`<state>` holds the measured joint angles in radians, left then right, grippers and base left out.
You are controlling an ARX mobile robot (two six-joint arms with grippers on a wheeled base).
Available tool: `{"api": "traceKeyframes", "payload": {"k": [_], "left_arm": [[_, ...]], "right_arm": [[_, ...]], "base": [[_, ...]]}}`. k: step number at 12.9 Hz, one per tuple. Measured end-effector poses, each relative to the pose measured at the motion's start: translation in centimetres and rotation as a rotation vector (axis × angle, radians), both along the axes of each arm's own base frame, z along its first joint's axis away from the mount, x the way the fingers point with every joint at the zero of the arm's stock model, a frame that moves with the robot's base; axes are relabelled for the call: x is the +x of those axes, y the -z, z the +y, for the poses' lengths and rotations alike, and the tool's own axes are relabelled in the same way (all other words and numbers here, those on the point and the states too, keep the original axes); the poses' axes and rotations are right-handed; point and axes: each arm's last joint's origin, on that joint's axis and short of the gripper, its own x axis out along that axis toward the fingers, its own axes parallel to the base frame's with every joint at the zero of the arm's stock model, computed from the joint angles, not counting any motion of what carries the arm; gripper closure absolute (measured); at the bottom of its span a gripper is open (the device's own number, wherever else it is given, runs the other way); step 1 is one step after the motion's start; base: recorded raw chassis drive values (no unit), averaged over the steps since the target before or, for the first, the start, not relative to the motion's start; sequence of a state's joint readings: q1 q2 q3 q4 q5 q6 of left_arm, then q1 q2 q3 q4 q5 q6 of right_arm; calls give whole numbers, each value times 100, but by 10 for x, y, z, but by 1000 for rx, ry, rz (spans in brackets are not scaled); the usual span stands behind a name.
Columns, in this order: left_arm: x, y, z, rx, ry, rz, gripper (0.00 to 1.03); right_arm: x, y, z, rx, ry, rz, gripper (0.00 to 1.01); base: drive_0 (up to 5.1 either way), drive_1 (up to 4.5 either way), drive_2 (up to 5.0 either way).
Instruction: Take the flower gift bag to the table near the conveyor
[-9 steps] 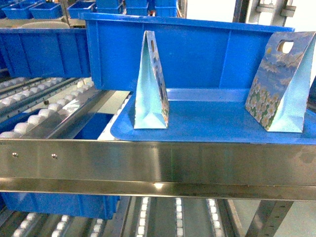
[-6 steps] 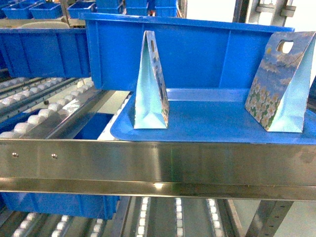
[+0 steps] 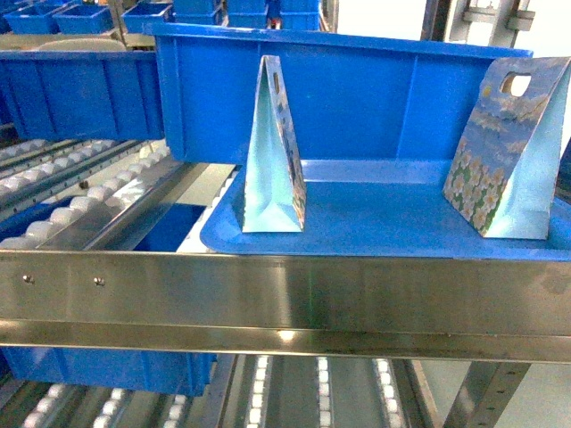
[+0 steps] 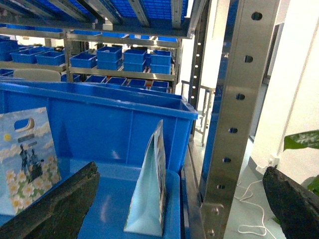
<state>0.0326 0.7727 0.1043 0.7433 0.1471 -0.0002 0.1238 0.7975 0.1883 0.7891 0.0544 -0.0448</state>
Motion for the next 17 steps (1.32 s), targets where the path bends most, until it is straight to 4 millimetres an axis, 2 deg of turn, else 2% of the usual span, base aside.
{"api": "traceKeyframes", "payload": {"k": [2,3,7,9,11,15,17], "left_arm": [[29,-16,-5,-2,33,-23,5],[37,-16,-10,-3,57,13,5],[36,-17,-11,-3,65,8,5],[36,-17,-11,-3,65,8,5],[36,-17,-11,-3,65,8,5],[36,-17,-11,-3,65,8,5],[36,-17,-11,-3,65,8,5]], "right_arm": [[26,-4,3,-6,-1,38,3],[31,2,4,-10,4,78,3],[30,2,2,-12,1,82,3],[39,2,4,-17,4,96,3],[60,-8,14,-35,-24,106,3],[121,-28,25,-40,-38,111,3],[131,-29,26,-45,-39,117,3]], "base": [[0,0,0],[0,0,0],[0,0,0],[0,0,0],[0,0,0],[0,0,0],[0,0,0]]}}
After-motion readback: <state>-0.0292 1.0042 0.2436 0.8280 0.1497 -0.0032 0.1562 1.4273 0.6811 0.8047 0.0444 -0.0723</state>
